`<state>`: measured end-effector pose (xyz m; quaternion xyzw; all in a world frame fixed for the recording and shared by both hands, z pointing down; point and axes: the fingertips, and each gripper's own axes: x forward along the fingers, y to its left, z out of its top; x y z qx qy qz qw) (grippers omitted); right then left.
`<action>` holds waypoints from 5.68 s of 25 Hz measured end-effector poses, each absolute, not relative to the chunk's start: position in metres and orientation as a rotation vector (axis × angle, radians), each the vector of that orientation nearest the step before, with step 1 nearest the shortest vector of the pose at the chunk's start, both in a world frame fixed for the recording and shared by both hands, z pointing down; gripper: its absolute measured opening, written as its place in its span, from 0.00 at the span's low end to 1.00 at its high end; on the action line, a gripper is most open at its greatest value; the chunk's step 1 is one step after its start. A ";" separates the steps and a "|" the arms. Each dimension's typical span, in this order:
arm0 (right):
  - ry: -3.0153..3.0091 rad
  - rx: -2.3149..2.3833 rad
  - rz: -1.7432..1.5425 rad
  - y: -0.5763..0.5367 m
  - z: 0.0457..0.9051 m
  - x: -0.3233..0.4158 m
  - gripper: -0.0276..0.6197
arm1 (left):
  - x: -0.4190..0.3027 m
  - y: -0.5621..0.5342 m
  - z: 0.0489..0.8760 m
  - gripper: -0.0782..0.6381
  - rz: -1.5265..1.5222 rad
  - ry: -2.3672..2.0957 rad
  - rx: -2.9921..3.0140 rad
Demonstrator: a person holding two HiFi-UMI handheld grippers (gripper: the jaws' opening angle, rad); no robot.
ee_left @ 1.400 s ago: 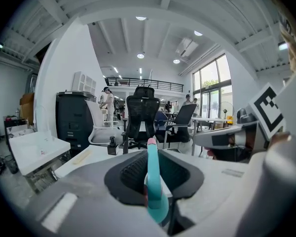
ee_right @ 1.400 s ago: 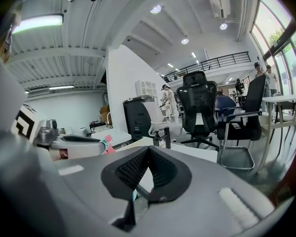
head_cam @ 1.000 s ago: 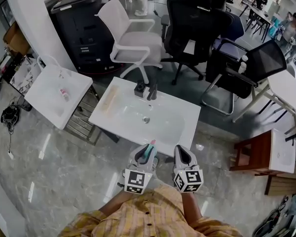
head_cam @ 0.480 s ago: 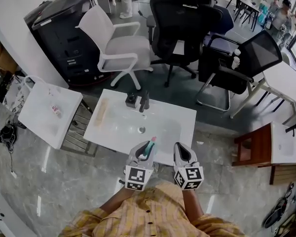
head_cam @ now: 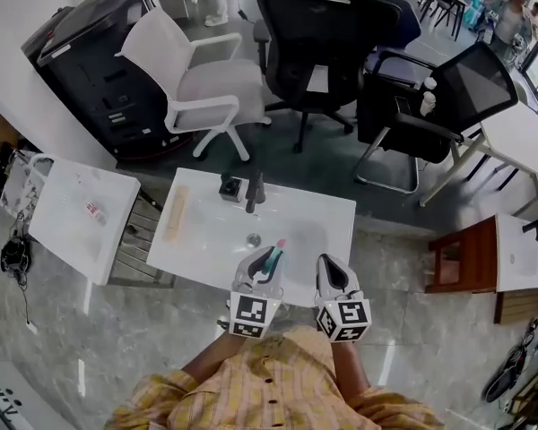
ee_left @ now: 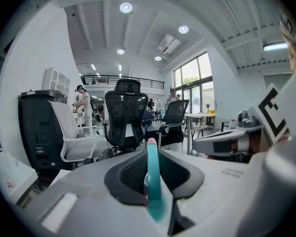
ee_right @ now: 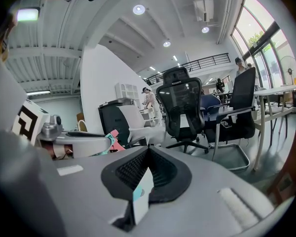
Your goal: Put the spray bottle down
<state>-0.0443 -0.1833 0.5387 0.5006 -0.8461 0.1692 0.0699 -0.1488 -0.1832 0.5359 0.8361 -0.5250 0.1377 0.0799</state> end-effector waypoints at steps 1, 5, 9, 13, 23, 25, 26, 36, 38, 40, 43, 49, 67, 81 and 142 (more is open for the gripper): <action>-2.543 1.508 0.517 -0.187 0.540 -0.044 0.05 | -0.149 -0.189 0.537 0.21 0.417 -1.568 2.499; -2.534 1.514 0.550 -0.199 0.546 -0.042 0.05 | -0.149 -0.209 0.542 0.21 0.433 -1.563 2.485; -2.513 1.519 0.586 -0.210 0.559 -0.039 0.05 | -0.148 -0.229 0.549 0.21 0.450 -1.559 2.479; -2.503 1.525 0.603 -0.220 0.565 -0.035 0.05 | -0.146 -0.248 0.558 0.21 0.471 -1.547 2.473; -2.446 1.569 0.647 -0.242 0.584 -0.015 0.05 | -0.141 -0.288 0.579 0.21 0.511 -1.521 2.461; -2.439 1.575 0.650 -0.245 0.586 -0.013 0.05 | -0.140 -0.296 0.583 0.21 0.518 -1.524 2.461; -2.436 1.577 0.652 -0.246 0.587 -0.012 0.05 | -0.140 -0.301 0.585 0.21 0.520 -1.525 2.461; -2.421 1.582 0.679 -0.260 0.599 -0.010 0.05 | -0.134 -0.352 0.595 0.21 0.513 -1.546 2.472; -2.418 1.579 0.684 -0.263 0.602 -0.010 0.05 | -0.132 -0.362 0.597 0.21 0.501 -1.556 2.467; -2.415 1.578 0.687 -0.266 0.604 -0.010 0.05 | -0.131 -0.371 0.599 0.21 0.492 -1.564 2.460; -2.410 1.577 0.691 -0.269 0.606 -0.009 0.05 | -0.130 -0.383 0.606 0.21 0.491 -1.569 2.446; -2.399 1.586 0.705 -0.275 0.610 -0.002 0.05 | -0.124 -0.399 0.618 0.21 0.497 -1.561 2.429; -2.350 1.634 0.717 -0.275 0.621 0.019 0.05 | -0.109 -0.418 0.636 0.21 0.544 -1.539 2.430; -2.374 1.611 0.704 -0.269 0.617 0.020 0.05 | -0.112 -0.414 0.627 0.24 0.563 -1.581 2.404; -2.583 1.583 0.430 -0.190 0.509 -0.038 0.04 | -0.156 -0.187 0.534 0.11 0.317 -1.612 2.471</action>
